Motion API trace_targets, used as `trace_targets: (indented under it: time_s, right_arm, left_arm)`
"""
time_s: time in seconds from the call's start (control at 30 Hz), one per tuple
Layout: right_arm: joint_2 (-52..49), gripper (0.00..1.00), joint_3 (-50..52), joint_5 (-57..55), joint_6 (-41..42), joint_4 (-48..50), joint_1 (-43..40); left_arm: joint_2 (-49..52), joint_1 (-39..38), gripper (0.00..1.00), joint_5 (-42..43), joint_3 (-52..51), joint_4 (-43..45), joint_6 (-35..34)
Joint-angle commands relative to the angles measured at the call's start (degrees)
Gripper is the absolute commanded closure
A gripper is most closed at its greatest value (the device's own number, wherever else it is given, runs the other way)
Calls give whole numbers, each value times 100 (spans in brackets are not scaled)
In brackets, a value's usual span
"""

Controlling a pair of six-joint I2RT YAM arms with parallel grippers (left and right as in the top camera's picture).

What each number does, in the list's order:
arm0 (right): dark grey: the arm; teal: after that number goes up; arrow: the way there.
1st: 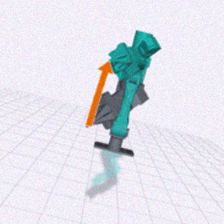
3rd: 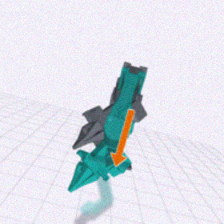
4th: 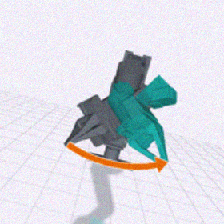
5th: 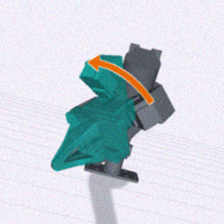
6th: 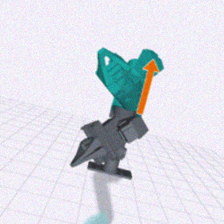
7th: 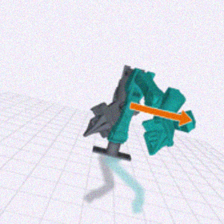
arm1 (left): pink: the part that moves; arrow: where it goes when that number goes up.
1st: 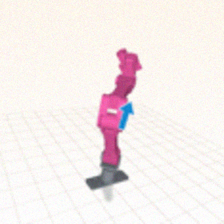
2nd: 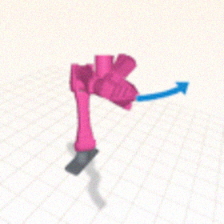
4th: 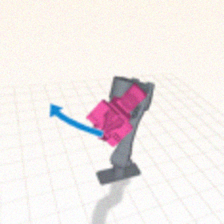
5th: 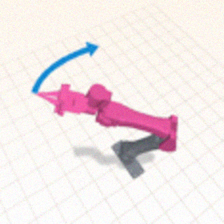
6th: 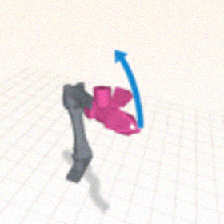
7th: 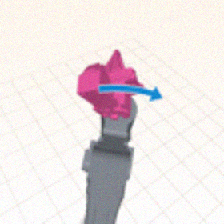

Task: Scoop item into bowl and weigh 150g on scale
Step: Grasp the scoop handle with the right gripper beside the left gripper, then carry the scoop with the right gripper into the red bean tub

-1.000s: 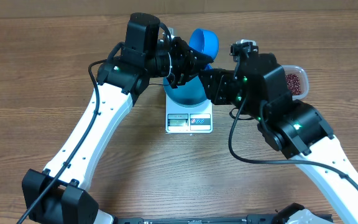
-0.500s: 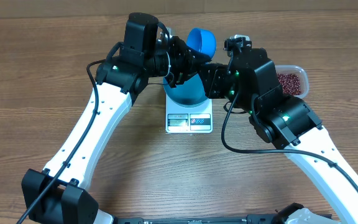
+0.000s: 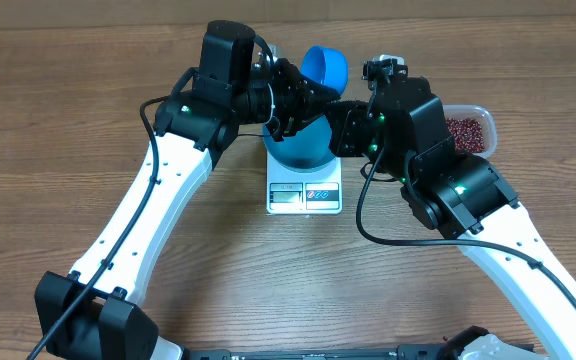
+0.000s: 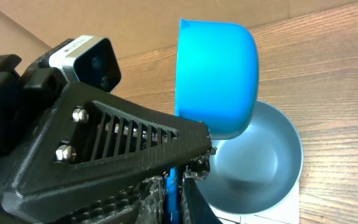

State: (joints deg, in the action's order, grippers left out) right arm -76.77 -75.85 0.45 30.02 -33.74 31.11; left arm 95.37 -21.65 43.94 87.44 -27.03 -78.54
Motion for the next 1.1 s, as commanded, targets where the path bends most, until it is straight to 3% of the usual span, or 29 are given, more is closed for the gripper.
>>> trace_targets:
  time_s: [0.0, 0.13, 0.27, 0.37, 0.43, 0.6, 0.8, 0.87, 1.07]
  right_arm:
    - [-4, 96, -98, -103, 17, 50, -33]
    - [-4, 96, -98, -105, -4, 48, -33]
    - [-2, 96, -98, -201, -337, 46, -33]
    - [-2, 96, -101, -297, -579, -20, -48]
    - [-2, 96, -129, -297, -651, -149, -111]
    - [-7, 97, -844, -273, -951, -1158, -509]
    - [-269, 97, -2577, -280, -1703, -2907, -1034]
    - [-647, 97, -3471, -275, -1991, -3947, -1377]
    - [-1805, 97, -5119, -278, -2459, -5689, -2109]
  left_arm:
    - [-26, -22, 87, 216, 90, -15, -33]
    - [-26, -22, 79, 212, 90, -15, -31]
    - [-26, -22, 37, -4, 90, -13, 155]
    - [-26, 4, 16, -310, 90, -13, 634]
    - [-26, 28, 9, -439, 90, -9, 970]
    - [-26, 188, 5, -538, 90, 203, 1899]
    - [-26, 378, 0, -542, 90, 203, 3010]
    - [-26, 404, 0, -544, 90, 33, 3512]
    - [-26, 404, 0, -590, 90, -632, 4540]
